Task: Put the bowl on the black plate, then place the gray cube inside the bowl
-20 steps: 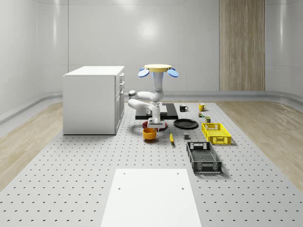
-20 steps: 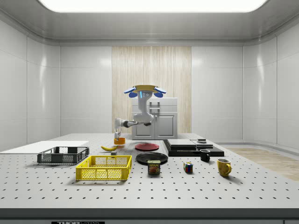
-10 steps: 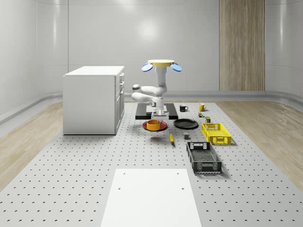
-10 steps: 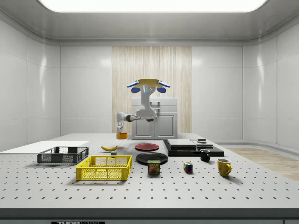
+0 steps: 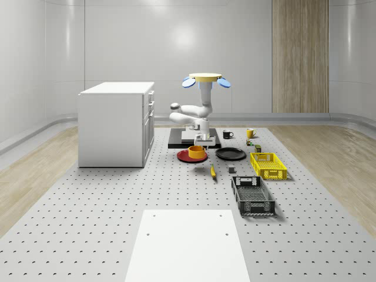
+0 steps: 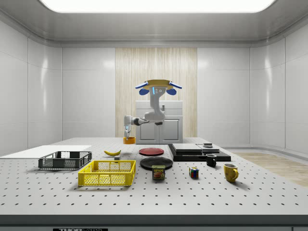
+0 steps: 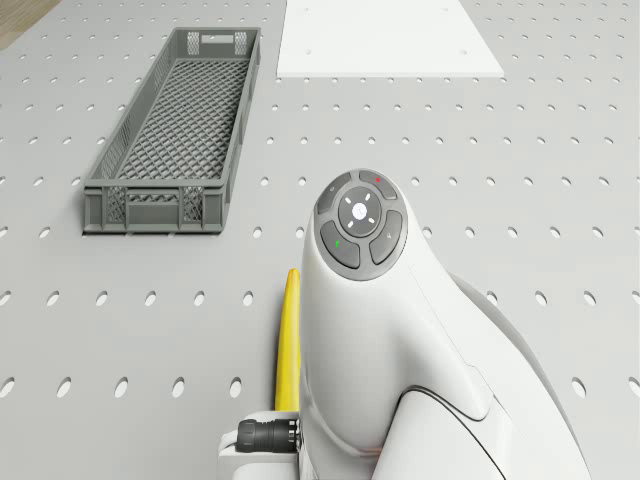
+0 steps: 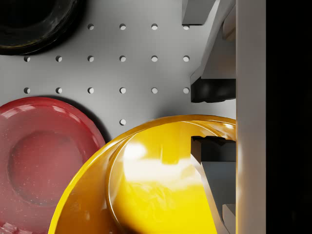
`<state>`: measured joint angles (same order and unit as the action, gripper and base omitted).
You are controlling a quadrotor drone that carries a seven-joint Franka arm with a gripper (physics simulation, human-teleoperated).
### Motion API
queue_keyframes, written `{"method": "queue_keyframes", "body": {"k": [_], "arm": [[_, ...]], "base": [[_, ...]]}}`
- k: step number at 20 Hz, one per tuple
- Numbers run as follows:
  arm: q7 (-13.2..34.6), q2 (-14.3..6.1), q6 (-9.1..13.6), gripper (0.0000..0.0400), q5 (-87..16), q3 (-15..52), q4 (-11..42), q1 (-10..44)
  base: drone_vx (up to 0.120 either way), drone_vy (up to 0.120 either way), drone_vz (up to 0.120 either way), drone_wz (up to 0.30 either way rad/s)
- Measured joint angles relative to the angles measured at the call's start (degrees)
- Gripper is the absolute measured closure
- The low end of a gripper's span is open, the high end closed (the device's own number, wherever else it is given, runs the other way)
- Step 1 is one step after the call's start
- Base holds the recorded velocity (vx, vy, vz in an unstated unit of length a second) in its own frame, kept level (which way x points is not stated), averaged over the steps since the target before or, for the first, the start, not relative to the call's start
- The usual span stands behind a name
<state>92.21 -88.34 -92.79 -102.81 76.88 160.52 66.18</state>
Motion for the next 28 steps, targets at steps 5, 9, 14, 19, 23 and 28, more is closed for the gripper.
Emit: {"method": "queue_keyframes", "body": {"k": [5,9,14,19,23,28], "arm": [[0.05,-0.25,-0.23,0.0300,0.13,0.04,-0.01,0.06],[0.08,-0.44,-0.40,0.0300,0.21,0.07,-0.01,0.10],[0.12,-0.66,-0.60,0.0300,0.30,0.09,-0.02,0.16],[0.15,-0.85,-0.78,0.0300,0.38,0.10,-0.03,0.20],[0.18,-0.99,-0.91,0.0300,0.44,0.11,-0.03,0.24],[0.20,-1.16,-1.06,0.0300,0.50,0.13,-0.04,0.28]], "base": [[-0.120,0.120,0.000,0.000],[-0.120,0.120,0.000,0.000],[-0.120,0.120,0.000,0.000],[-0.120,0.120,0.000,0.000],[-0.120,0.120,0.000,0.000],[-0.120,0.120,0.000,0.000]]}}
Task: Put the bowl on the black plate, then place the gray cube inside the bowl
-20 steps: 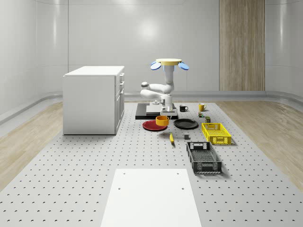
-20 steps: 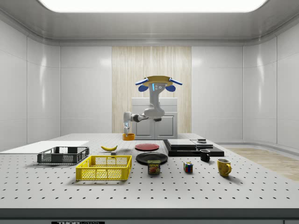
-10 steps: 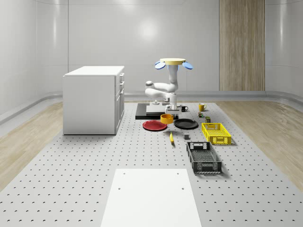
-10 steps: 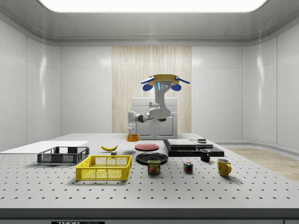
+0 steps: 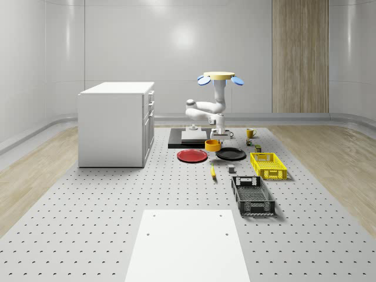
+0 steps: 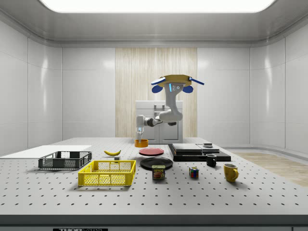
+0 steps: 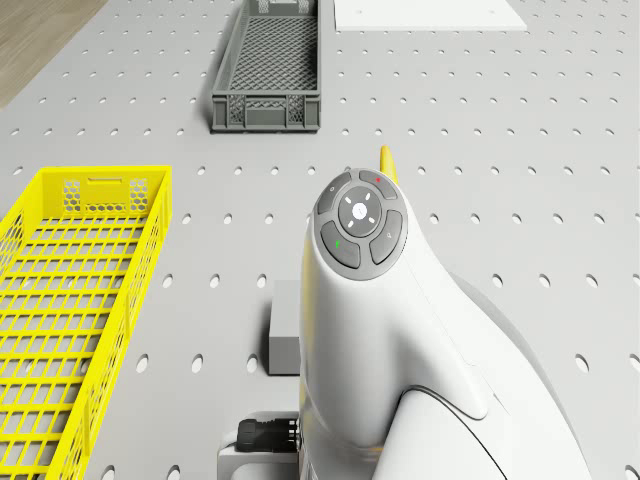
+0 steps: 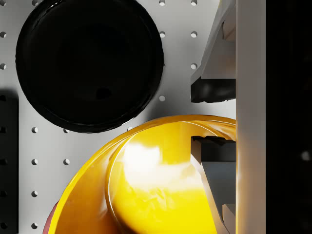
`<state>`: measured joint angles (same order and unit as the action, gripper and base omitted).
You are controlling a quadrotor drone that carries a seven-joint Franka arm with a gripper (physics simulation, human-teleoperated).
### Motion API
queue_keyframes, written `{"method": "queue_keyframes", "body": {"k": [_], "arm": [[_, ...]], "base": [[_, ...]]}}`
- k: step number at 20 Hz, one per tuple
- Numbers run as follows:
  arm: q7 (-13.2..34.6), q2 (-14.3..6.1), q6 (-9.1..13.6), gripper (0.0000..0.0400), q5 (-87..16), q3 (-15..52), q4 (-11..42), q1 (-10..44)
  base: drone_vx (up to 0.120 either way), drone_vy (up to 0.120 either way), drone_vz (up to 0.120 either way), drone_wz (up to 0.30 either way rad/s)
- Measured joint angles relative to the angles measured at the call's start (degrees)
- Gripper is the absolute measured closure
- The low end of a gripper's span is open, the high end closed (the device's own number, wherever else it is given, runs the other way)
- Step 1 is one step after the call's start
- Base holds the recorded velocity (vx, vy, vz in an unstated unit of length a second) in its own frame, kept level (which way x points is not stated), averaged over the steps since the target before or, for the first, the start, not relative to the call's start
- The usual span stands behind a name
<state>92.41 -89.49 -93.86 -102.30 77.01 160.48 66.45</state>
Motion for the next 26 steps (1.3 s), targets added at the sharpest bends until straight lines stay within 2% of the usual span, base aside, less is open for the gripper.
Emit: {"method": "queue_keyframes", "body": {"k": [19,22,26], "arm": [[0.08,-0.48,-0.45,0.0300,0.19,0.04,-0.02,0.12],[0.09,-0.54,-0.50,0.0300,0.22,0.04,-0.03,0.13],[0.11,-0.61,-0.57,0.0300,0.25,0.05,-0.03,0.15]], "base": [[-0.120,0.120,0.000,0.000],[0.000,0.120,0.000,0.000],[0.000,0.120,-0.110,0.000]]}}
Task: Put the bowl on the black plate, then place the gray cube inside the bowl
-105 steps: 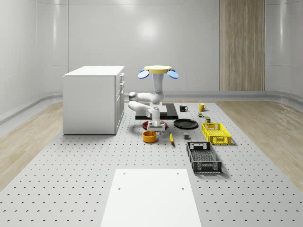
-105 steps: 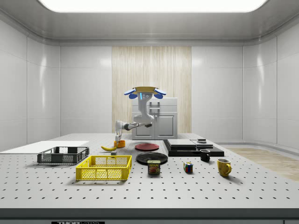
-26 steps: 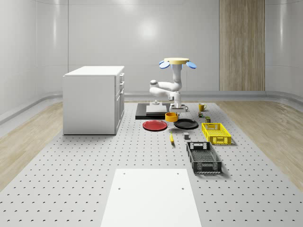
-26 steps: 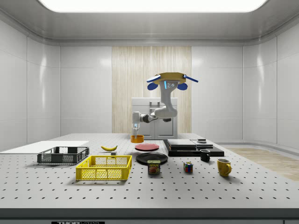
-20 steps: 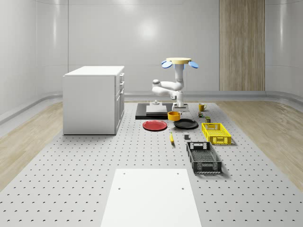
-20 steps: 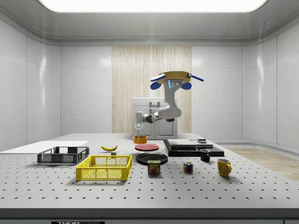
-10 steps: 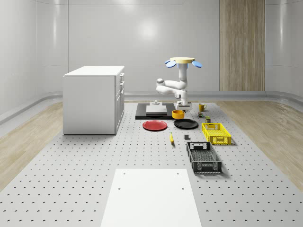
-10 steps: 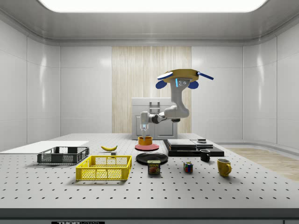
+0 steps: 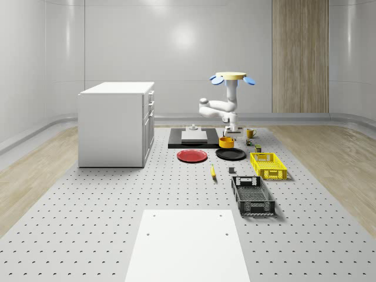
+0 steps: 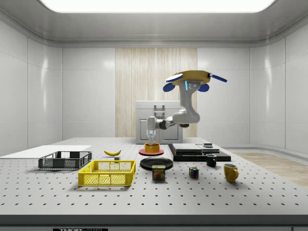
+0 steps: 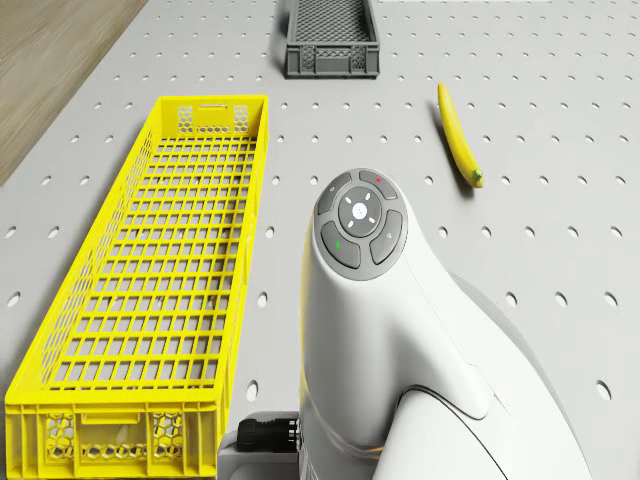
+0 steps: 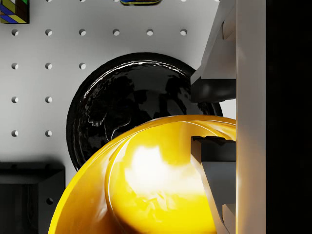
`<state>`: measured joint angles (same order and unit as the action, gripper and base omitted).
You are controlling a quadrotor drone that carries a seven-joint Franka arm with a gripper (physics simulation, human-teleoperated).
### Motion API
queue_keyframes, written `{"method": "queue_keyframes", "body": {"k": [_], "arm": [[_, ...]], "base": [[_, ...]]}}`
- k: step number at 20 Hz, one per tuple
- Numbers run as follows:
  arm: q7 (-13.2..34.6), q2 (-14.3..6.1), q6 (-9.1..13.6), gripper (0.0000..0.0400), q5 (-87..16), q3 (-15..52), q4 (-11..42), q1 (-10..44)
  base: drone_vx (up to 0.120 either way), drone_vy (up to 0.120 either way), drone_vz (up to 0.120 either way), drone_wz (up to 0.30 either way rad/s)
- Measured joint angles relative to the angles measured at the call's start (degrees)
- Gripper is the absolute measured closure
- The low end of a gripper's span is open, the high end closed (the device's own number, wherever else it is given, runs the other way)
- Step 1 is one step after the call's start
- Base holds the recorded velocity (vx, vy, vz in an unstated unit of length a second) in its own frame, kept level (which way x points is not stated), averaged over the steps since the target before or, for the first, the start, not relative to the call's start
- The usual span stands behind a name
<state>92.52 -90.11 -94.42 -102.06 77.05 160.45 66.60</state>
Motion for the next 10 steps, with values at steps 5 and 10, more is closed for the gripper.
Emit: {"method": "queue_keyframes", "body": {"k": [5,10], "arm": [[0.01,-0.08,-0.08,0.0300,0.03,0.01,0.00,0.02],[0.03,-0.16,-0.15,0.0300,0.06,0.01,-0.01,0.04]], "base": [[-0.024,0.120,-0.056,0.000],[-0.056,0.008,0.000,0.000]]}}
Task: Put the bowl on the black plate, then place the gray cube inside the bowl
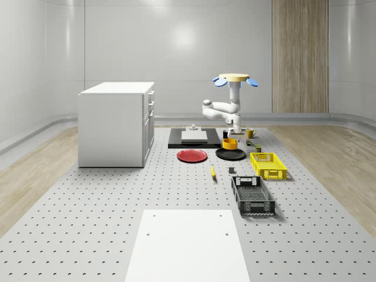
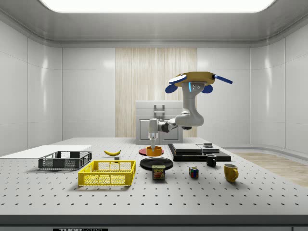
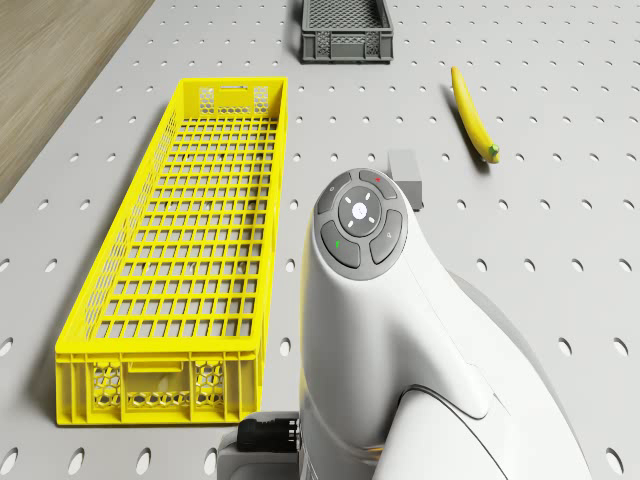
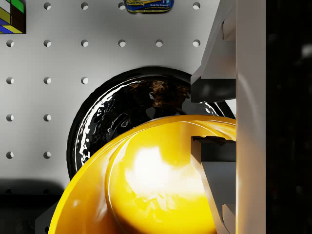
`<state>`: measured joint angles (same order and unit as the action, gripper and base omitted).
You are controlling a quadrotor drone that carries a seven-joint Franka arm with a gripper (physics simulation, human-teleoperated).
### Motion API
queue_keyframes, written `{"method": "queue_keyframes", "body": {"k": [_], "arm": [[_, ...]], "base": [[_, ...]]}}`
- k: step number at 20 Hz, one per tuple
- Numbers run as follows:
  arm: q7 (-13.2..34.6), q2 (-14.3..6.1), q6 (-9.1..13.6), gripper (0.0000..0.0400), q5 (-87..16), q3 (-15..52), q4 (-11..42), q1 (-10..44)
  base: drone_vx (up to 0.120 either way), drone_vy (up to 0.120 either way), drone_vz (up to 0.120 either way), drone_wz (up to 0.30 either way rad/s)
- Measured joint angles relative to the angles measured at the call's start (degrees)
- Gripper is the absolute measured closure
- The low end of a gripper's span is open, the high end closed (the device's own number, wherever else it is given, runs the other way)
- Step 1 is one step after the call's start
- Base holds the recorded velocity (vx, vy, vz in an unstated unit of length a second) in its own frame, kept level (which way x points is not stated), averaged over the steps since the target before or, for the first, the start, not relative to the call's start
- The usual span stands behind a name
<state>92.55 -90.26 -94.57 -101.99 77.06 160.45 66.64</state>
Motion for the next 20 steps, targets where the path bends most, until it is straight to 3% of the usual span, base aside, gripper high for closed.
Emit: {"method": "queue_keyframes", "body": {"k": [5,18,20], "arm": [[0.01,-0.07,-0.06,0.0300,0.03,0.00,0.00,0.02],[0.19,0.12,-2.61,0.0300,-6.16,-6.66,-1.84,1.34],[0.19,0.22,-2.81,0.0182,-6.77,-7.30,-2.06,1.48]], "base": [[0.000,0.000,-0.120,0.000],[0.000,0.000,0.000,0.000],[0.000,0.000,0.000,0.000]]}}
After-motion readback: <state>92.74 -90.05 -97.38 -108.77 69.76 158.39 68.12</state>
